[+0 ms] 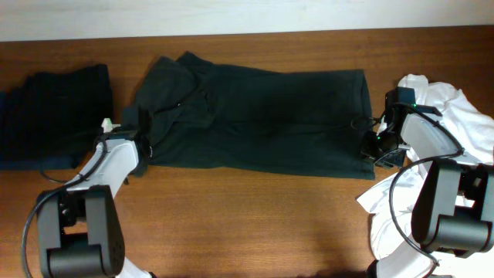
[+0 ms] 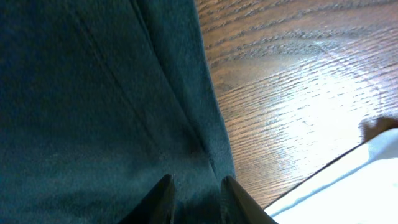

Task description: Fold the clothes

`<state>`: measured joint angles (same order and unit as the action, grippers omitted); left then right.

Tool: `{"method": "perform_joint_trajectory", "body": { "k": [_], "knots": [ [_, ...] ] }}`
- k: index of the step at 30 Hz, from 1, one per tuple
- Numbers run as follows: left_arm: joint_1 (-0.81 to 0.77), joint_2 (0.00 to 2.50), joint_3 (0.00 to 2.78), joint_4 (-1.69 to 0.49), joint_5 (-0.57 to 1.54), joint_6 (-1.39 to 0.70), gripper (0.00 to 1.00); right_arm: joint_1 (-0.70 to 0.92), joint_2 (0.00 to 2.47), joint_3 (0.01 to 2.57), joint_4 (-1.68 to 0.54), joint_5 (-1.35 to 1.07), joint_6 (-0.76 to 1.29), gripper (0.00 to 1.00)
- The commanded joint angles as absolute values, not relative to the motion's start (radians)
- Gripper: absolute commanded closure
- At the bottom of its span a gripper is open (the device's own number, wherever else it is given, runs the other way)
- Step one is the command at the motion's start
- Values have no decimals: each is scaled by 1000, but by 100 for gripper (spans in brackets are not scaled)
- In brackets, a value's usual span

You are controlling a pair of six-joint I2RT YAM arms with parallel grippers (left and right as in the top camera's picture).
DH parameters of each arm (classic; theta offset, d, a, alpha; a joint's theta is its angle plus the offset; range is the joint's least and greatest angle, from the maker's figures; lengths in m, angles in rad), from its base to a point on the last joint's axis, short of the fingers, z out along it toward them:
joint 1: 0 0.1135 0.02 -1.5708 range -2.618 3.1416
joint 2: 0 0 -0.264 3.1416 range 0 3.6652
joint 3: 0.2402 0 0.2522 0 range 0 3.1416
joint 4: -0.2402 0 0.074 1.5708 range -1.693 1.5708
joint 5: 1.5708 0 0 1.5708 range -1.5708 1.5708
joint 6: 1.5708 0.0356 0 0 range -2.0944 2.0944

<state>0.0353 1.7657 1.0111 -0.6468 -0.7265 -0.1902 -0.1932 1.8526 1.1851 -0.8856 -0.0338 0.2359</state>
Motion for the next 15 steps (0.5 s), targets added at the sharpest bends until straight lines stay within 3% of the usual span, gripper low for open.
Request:
{"method": "perform_joint_trajectory", "body": {
  "k": [1,8,15],
  "knots": [
    [-5,1615,1085,-647,-389,-136,66,-197,1854,1183,-890,-15,241,71],
    [-23,1591,1082,-686,-153,-102,56,-197,1854,1183,-918,-14,241,71],
    [-21,1595,1082,-693,-153,-73,55,-197,1854,1183,-929,-14,241,70]
  ]
}}
